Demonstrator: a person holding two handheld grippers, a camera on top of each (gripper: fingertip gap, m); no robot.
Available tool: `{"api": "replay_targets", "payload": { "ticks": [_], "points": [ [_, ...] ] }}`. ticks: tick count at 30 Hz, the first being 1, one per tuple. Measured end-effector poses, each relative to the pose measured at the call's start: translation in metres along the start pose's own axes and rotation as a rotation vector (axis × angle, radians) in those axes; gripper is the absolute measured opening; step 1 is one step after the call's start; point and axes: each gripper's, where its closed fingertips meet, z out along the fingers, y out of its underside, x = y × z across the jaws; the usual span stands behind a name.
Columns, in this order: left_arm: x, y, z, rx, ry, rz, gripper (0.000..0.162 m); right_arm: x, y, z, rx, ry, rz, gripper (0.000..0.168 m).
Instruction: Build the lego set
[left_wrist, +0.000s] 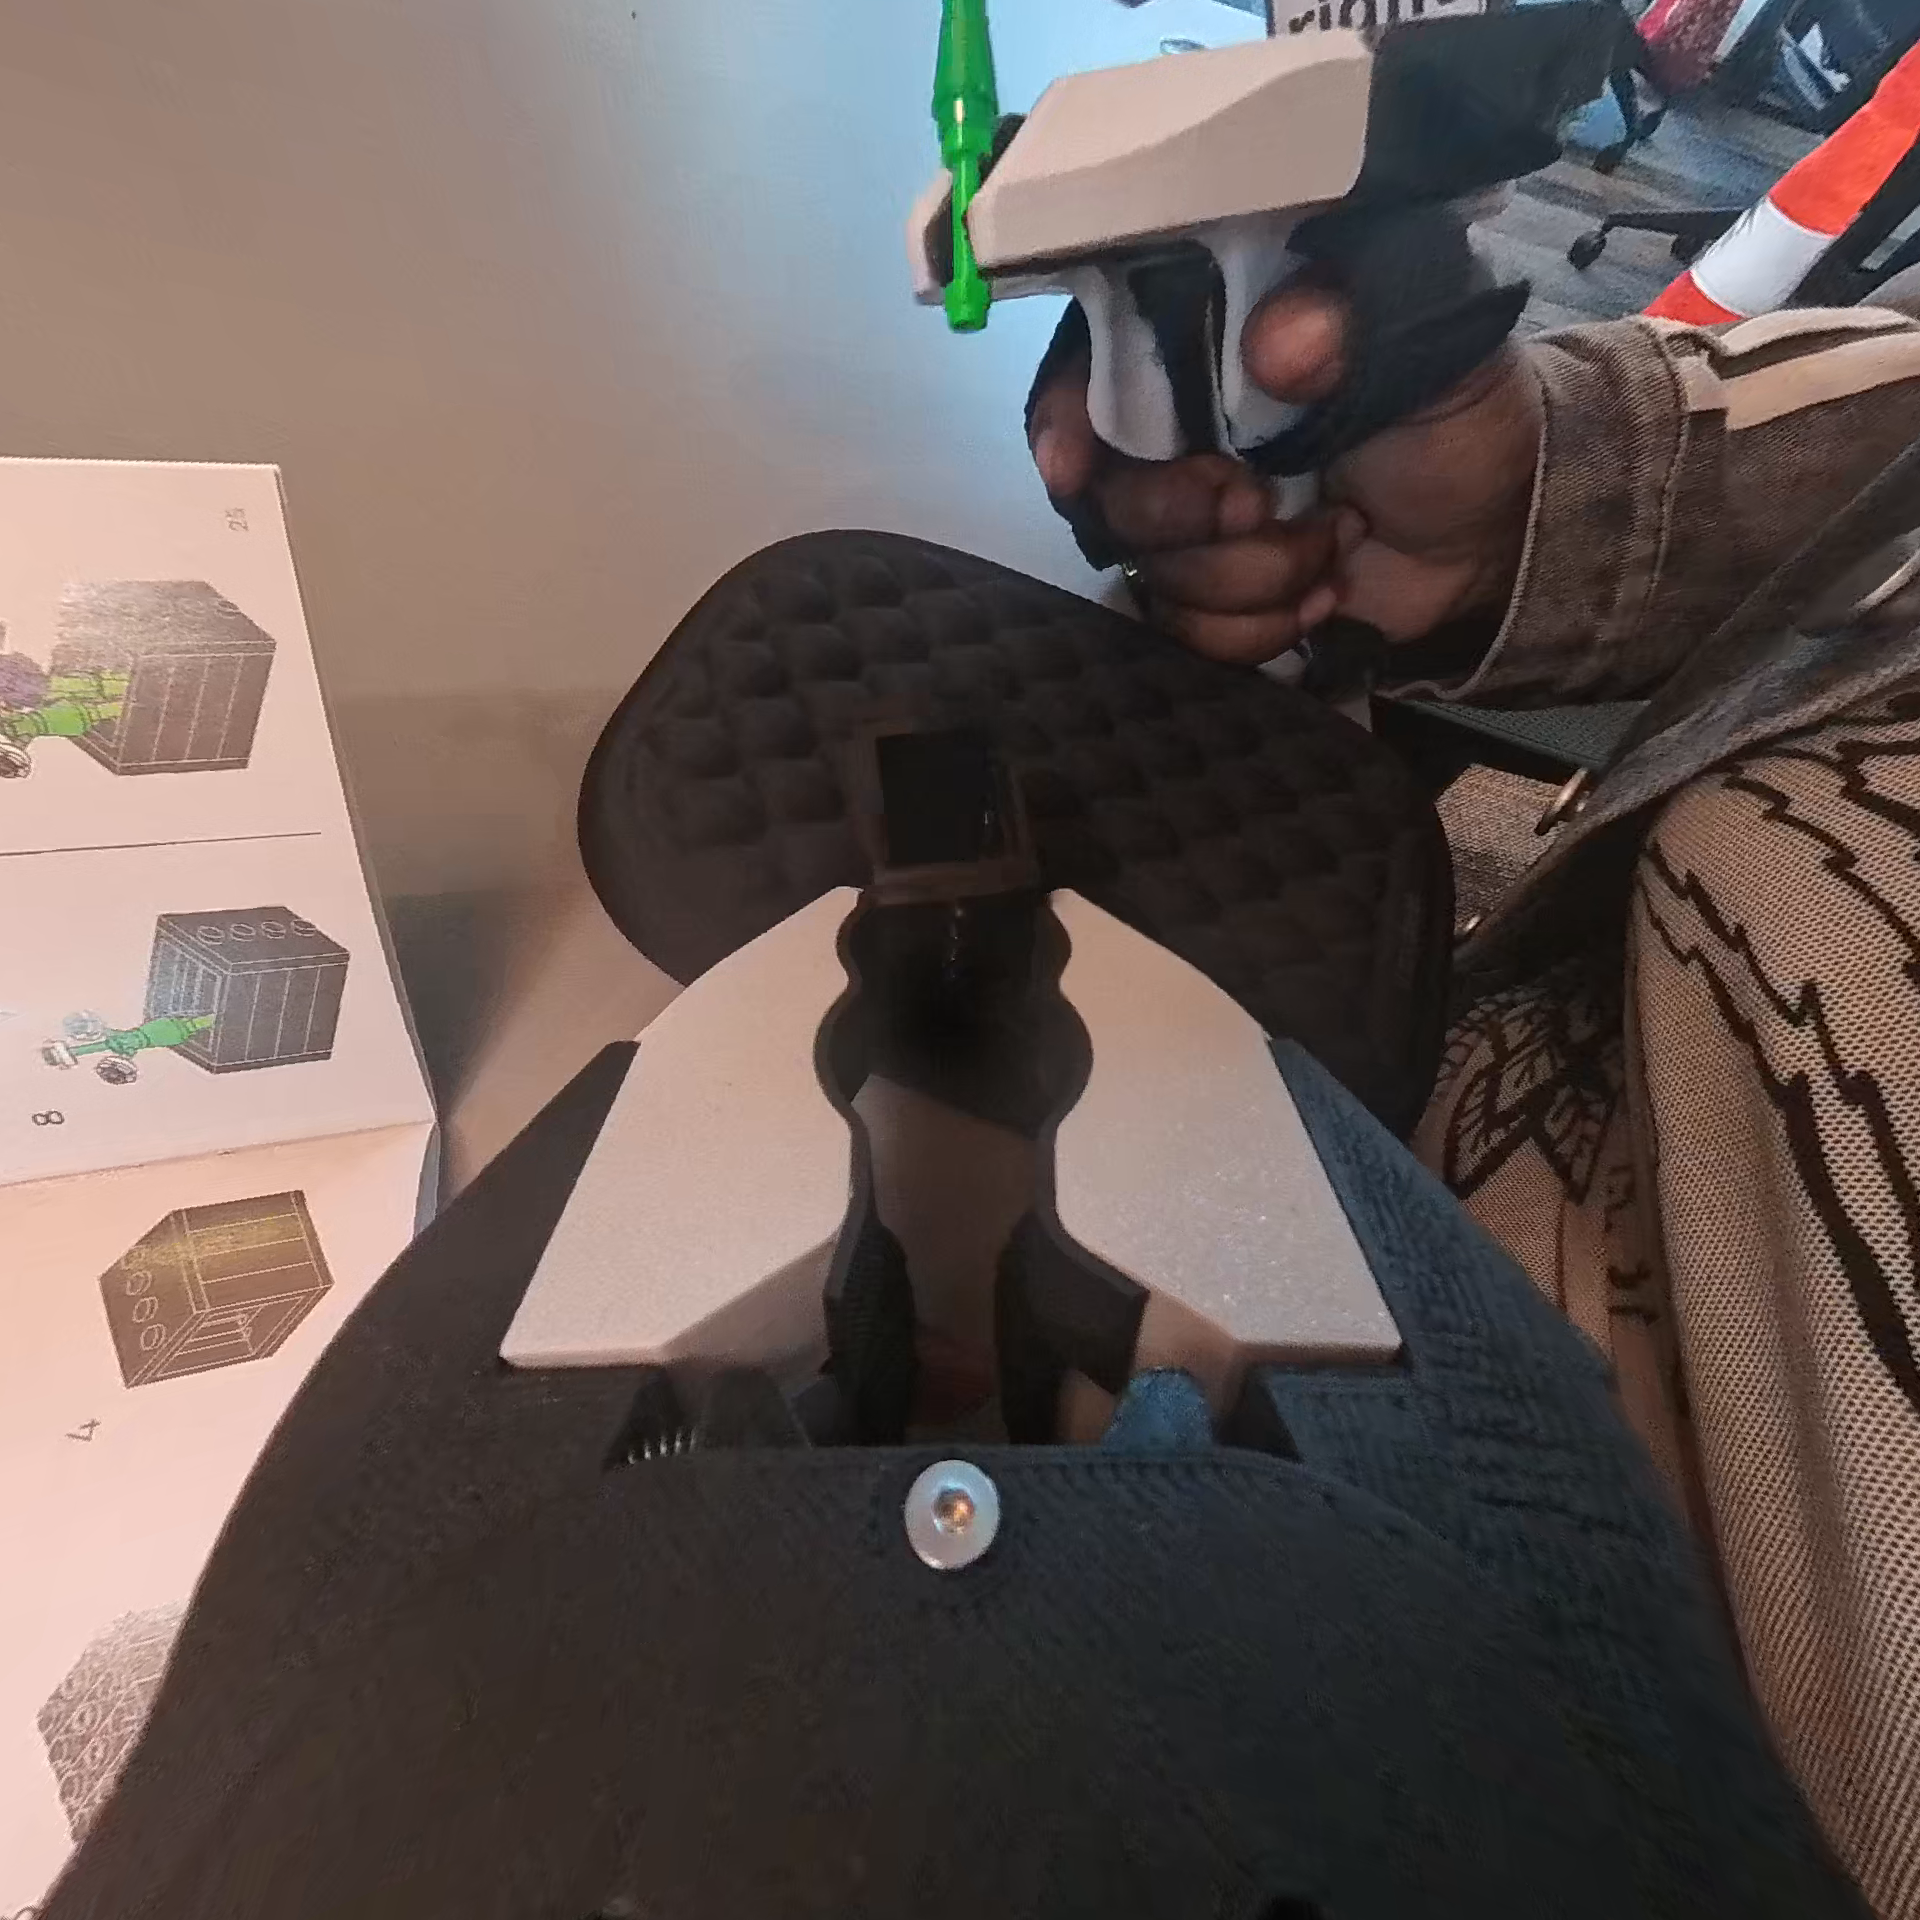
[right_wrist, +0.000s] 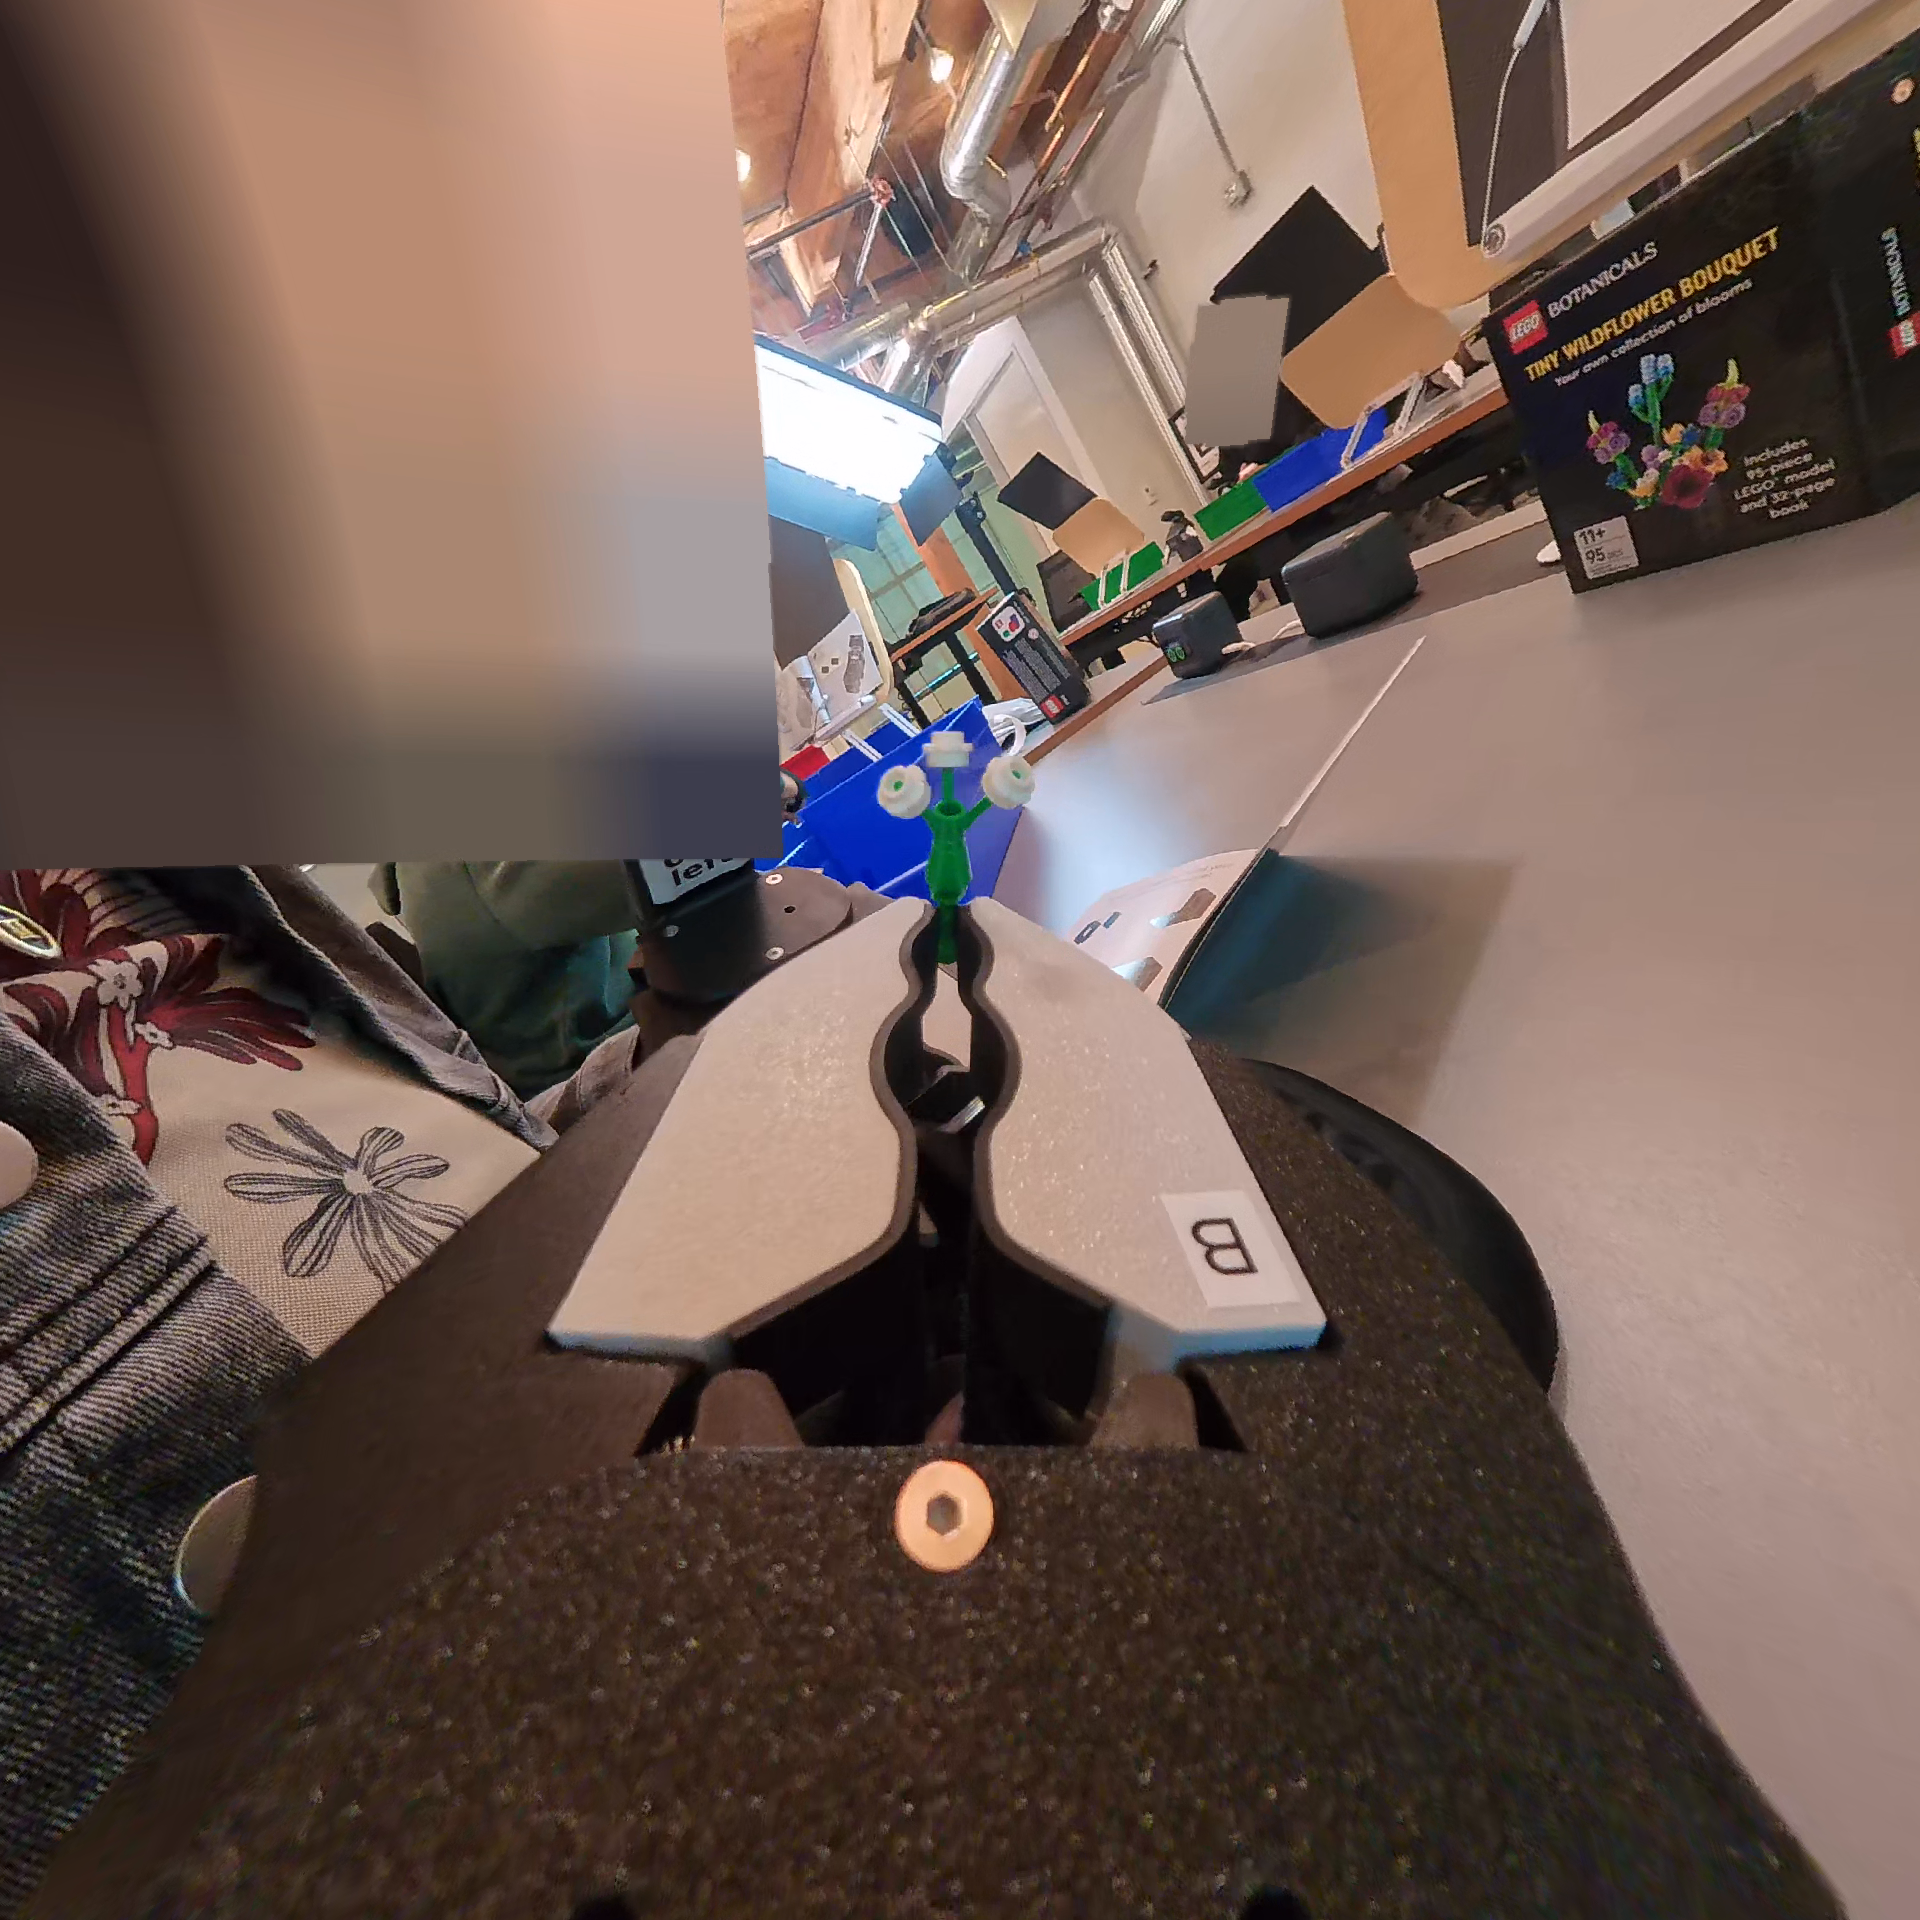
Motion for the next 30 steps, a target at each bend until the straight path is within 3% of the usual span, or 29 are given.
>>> {"api": "replay_targets", "payload": {
  "ticks": [7, 13, 16, 20, 30],
  "points": [
    [0.003, -0.003, -0.002, 0.026, 0.023, 0.008, 0.052, 0.002, 0.002, 0.001, -0.016, 0.02, -0.003, 0.003],
    [-0.002, -0.026, -0.024, 0.142, 0.033, 0.034, 0.054, -0.005, -0.017, 0.017, -0.041, 0.027, -0.046, 0.003],
    [-0.031, -0.033, -0.048, 0.142, -0.091, 0.085, 0.054, -0.004, -0.022, 0.031, -0.097, 0.037, -0.169, 0.002],
    [-0.097, -0.023, -0.077, 0.066, -0.311, 0.02, 0.054, 0.014, -0.008, 0.046, -0.162, 0.076, -0.217, 0.003],
    [-0.123, 0.011, -0.052, -0.128, -0.299, 0.002, 0.044, 0.029, 0.01, 0.055, -0.279, 0.158, -0.273, 0.003]
  ]
}}
